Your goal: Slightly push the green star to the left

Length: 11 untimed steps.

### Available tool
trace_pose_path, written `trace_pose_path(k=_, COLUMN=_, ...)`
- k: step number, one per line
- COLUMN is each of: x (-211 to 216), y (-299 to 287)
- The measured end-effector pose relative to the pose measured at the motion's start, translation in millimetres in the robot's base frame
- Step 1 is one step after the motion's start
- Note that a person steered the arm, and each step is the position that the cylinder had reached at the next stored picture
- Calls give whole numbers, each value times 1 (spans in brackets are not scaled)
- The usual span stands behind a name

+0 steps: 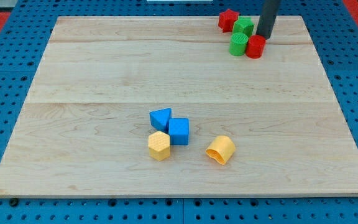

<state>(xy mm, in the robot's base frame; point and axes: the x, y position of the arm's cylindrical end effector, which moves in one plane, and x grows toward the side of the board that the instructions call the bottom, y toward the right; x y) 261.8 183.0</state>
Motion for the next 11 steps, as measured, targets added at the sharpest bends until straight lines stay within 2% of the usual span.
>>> trace_pose_path(k=1, x=0, y=0)
trace_pose_path(k=3, x=-57, y=32)
trace_pose_path(k=4, x=-59, y=29)
trace_pose_path(k=7, x=-49, y=-32)
trace_pose_path(k=11, x=-41, y=-28)
